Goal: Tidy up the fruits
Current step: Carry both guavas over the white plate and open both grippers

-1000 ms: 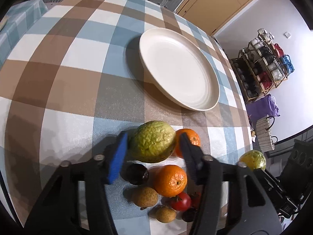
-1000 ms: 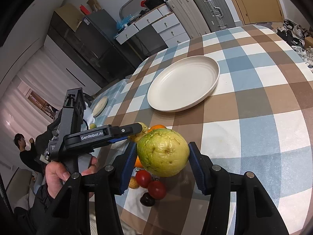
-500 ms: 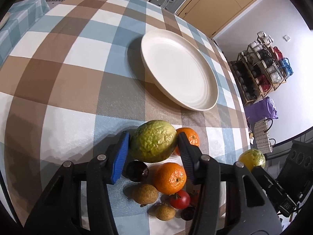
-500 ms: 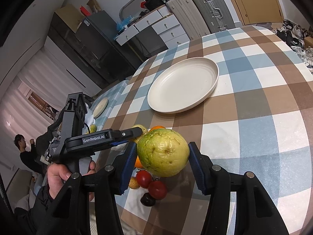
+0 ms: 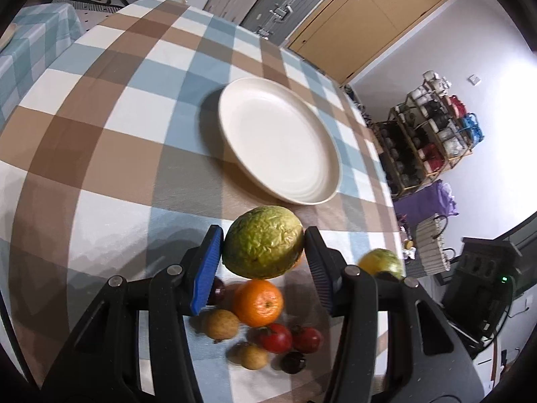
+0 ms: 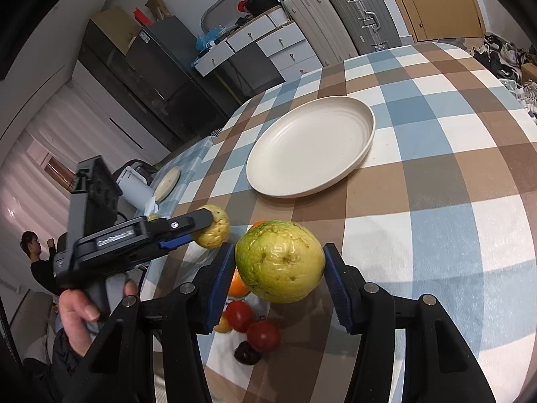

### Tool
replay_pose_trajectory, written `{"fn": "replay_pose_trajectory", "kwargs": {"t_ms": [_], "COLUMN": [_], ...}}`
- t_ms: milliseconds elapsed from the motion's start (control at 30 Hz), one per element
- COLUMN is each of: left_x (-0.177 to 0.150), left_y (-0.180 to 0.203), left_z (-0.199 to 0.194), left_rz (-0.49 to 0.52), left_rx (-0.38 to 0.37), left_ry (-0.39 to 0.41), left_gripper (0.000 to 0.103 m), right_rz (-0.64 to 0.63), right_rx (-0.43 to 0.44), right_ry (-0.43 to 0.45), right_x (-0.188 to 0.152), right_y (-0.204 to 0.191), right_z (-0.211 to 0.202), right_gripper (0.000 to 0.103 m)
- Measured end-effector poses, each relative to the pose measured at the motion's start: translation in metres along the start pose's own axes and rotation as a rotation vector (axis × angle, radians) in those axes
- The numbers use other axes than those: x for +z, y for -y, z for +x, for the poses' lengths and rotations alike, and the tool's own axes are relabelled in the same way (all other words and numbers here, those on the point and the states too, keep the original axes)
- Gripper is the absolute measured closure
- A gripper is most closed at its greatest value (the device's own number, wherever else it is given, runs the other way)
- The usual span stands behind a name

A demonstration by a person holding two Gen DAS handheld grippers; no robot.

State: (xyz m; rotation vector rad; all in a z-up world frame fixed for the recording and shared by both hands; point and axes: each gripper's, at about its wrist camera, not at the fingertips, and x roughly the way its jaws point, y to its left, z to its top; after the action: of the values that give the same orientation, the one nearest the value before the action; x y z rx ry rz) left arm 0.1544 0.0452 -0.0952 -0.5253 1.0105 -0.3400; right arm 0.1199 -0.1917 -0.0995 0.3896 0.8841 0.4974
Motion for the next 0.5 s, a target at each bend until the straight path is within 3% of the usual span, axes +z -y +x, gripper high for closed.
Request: {"fn": "replay_pose_trajectory", "kwargs": {"t_ms": [233,400,500], "left_x": [0.007,0.028,0.045], "left_y": [0.02,0.035,0.041], "left_z": [-0.014,-0.014,-0.011], "left_rz": [0.006,0.019,0.021], "left_rx": [-0.037,-0.048,-0.042], "left_ry": [0.054,0.06,0.07], "left_gripper": [0.056,0.056,0.056], "right_rz": [0.004,0.039,0.018], "right_rx": [0.029,0.076,0.055], "right_ry": [0.026,0.064,0.072], "right_x": [0.011,0.03,0.045], "right_y": [-0.004,-0.005,-0.008], "right_z": [0.0,-0.006,-0.003], "right_gripper": [0.049,0.049,0.049]}}
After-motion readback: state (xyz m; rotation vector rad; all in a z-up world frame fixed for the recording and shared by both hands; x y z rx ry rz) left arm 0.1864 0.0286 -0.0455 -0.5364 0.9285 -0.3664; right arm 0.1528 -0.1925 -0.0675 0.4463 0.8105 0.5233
